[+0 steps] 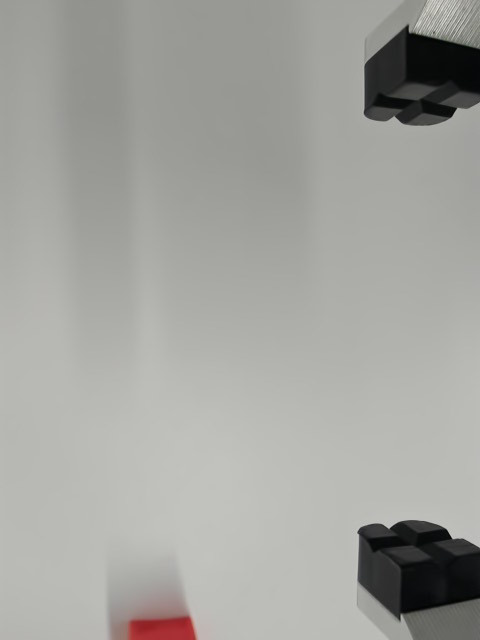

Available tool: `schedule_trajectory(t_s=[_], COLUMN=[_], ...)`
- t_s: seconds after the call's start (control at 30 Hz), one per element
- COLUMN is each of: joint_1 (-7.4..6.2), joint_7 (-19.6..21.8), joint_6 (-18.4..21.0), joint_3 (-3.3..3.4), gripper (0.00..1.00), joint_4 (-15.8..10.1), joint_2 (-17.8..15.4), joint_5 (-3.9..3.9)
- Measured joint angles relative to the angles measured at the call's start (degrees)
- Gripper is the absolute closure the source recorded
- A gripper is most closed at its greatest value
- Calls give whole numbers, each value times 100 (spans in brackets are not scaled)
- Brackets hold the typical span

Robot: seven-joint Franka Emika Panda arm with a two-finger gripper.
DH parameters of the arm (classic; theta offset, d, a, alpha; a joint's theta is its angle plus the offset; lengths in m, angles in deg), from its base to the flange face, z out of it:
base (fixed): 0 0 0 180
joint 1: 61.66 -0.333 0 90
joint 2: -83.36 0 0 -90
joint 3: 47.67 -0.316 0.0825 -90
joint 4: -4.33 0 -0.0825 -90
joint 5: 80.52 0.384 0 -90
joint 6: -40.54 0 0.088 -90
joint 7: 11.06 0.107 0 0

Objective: Destack cube

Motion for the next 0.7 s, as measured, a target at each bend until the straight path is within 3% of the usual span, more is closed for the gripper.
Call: schedule_trajectory(t_s=[0.7], joint_1=[-137], joint_7=[221], joint_6=[-110], joint_3=[-79], gripper=[0], joint_4=[-47], joint_2=[111], joint_5=[0])
